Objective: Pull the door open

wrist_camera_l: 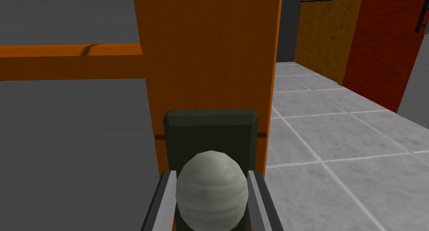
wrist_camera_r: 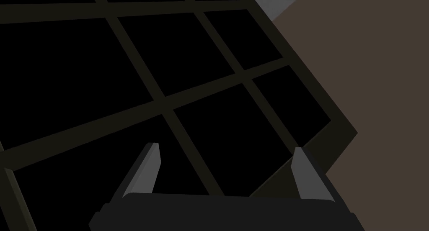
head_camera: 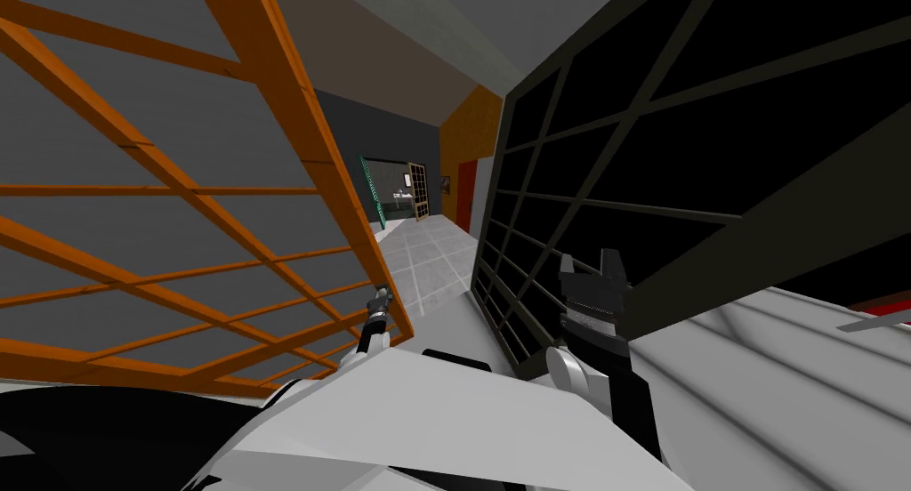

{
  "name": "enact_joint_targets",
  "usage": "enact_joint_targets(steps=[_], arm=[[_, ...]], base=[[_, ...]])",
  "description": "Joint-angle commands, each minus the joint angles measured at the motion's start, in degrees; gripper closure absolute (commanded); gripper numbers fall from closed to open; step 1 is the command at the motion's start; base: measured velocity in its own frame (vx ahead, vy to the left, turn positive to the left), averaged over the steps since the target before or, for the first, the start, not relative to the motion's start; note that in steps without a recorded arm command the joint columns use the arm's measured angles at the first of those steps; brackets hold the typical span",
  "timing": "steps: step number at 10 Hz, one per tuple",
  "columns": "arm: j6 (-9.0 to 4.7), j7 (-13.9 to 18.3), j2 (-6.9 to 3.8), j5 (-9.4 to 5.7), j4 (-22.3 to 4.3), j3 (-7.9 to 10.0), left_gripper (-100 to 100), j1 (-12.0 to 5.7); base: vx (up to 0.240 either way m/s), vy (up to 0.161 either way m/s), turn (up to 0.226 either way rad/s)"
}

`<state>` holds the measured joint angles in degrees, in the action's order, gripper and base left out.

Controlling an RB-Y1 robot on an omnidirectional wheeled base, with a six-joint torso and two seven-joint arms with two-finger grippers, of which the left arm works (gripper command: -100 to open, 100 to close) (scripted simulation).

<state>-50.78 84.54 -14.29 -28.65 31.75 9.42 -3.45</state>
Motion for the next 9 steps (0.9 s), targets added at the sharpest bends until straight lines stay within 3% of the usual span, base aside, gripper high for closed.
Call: enact_joint_targets(steps=[1,8,9], arm=[[0.43,0.6,0.18,0.65,0.8,-1.06,100,0.40],[1.10,4.0,-0.43,3.71,2.5,-5.83,100,0.45],[1.78,3.4,-0.19,3.41,3.2,-5.41,100,0.97]], base=[[-0.222,0.015,-0.080],[-0.231,0.006,-0.065],[-0.102,0.004,-0.033]])
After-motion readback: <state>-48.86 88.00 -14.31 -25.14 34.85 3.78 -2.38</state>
